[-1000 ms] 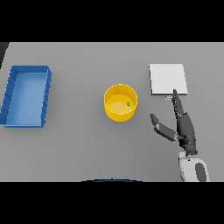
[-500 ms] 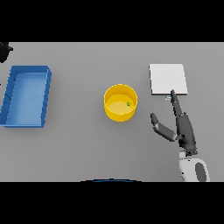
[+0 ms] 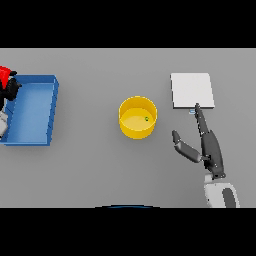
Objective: Pick up the red beaker and tilt it to pour out 1 green nut into yellow bowl. Pick up the yellow bowl and place it on the metallic measuring scale.
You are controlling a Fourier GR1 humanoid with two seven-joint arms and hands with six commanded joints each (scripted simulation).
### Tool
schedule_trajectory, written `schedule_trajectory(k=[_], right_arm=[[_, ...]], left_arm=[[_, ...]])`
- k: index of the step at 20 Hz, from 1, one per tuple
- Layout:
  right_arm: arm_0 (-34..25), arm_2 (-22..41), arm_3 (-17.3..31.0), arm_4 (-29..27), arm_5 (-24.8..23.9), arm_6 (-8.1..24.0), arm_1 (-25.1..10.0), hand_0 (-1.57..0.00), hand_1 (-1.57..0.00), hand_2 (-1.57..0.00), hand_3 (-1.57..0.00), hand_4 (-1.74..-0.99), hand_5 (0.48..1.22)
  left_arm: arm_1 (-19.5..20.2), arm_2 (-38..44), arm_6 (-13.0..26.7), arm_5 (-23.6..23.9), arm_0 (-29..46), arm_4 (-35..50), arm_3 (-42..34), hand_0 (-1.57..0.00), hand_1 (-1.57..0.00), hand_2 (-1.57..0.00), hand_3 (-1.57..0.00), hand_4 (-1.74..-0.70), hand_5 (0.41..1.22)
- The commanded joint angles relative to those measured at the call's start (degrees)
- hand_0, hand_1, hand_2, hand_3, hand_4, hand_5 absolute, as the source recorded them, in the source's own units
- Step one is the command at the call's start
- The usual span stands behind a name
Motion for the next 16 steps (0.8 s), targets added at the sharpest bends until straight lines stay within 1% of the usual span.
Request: schedule_trajectory(k=[1, 2, 3, 4, 5, 6, 7, 8, 9, 10, 12, 14, 15, 16], right_arm=[[0.1, 0.1, 0.8, 0.3, -0.3, -0.2, 0.3, 0.0, 0.0, 0.0, 0.0, -1.203, 0.663], [0.0, 0.1, 0.7, 0.2, -0.2, -0.5, 0.2, 0.0, 0.0, 0.0, 0.0, -1.205, 0.664], [0.2, -0.2, 0.6, 0.2, -0.2, -1.5, -0.2, 0.0, 0.0, 0.0, 0.0, -1.202, 0.667], [0.1, -0.3, 0.7, 0.1, -0.2, -1.2, -0.3, 0.0, 0.0, 0.0, 0.0, -1.197, 0.664], [0.1, -0.3, 0.7, 0.0, -0.2, -1.1, -0.3, 0.0, 0.0, 0.0, 0.0, -1.192, 0.663], [0.4, -0.3, 0.8, -0.3, 0.1, -1.6, -0.2, 0.0, 0.0, 0.0, 0.0, -1.188, 0.663], [0.1, -0.4, 1.1, -0.1, -0.1, -1.4, -0.3, 0.0, 0.0, 0.0, 0.0, -1.187, 0.664], [0.7, -0.3, 0.4, -0.1, -0.1, -2.1, -0.4, 0.0, 0.0, 0.0, 0.0, -1.185, 0.665], [0.5, 0.0, 0.1, 0.1, -0.1, -1.5, -0.3, 0.0, 0.0, 0.0, 0.0, -1.181, 0.665], [1.3, 0.3, 0.0, 0.5, -0.1, -1.7, -0.2, 0.0, 0.0, 0.0, 0.0, -1.182, 0.667], [1.7, 0.4, -0.6, 0.1, 0.2, -0.9, -0.1, 0.0, 0.0, 0.0, 0.0, -1.187, 0.667], [1.5, 0.5, -1.0, 0.5, 0.0, -0.7, -0.3, 0.0, 0.0, 0.0, 0.0, -1.187, 0.666], [1.5, 0.9, -0.8, 0.6, 0.3, 0.1, 0.0, 0.0, 0.0, 0.0, 0.0, -1.188, 0.668], [1.0, 1.0, -1.4, 0.9, -0.1, 1.6, 0.5, 0.0, 0.0, 0.0, 0.0, -1.187, 0.663]], left_arm=[[0.4, -0.4, 0.0, 0.1, 0.4, 0.2, -0.1, -1.57, -1.57, -1.57, -1.55, -1.74, 1.039], [0.7, -1.7, 0.1, 0.2, 0.1, 0.3, 0.6, -1.57, -1.57, -1.57, -1.55, -1.74, 0.967], [0.9, -2.8, 0.1, -0.6, -0.4, 0.7, 1.0, -1.57, -1.57, -1.57, -1.55, -1.67, 0.908], [1.6, -3.5, 0.2, -1.6, 0.0, 1.2, 0.5, -1.57, -1.57, -1.57, -1.5, -1.53, 0.865], [1.7, -3.5, 0.1, -2.6, 0.2, 1.0, 0.1, -1.56, -1.45, -1.43, -1.36, -1.37, 0.83], [2.8, -3.4, -0.9, -6.0, 1.4, 3.4, -2.1, -1.46, -1.18, -1.19, -1.13, -1.23, 0.803], [3.7, -3.6, -0.2, -9.0, 2.0, 5.0, -3.8, -1.17, -0.94, -0.96, -0.9, -1.12, 0.778], [4.5, -3.9, 0.1, -11.5, 2.0, 6.3, -4.7, -0.93, -0.76, -0.77, -0.72, -1.03, 0.758], [5.1, -4.3, 0.1, -12.8, 2.2, 7.2, -5.6, -0.75, -0.6, -0.61, -0.58, -0.97, 0.74], [5.7, -4.4, 0.1, -14.0, 2.4, 7.7, -6.1, -0.6, -0.48, -0.49, -0.46, -0.92, 0.723], [6.6, -4.0, -0.4, -15.8, 2.6, 9.0, -6.6, -0.38, -0.31, -0.31, -0.3, -0.85, 0.698], [6.6, -3.7, -0.7, -16.0, 2.7, 9.6, -6.7, -0.24, -0.2, -0.2, -0.19, -0.82, 0.684], [6.3, -3.6, -0.6, -16.1, 2.1, 9.6, -6.2, -0.19, -0.16, -0.16, -0.15, -0.8, 0.679], [5.5, -3.5, -1.7, -15.2, 2.1, 9.4, -5.7, -0.16, -0.13, -0.13, -0.12, -0.8, 0.678]])
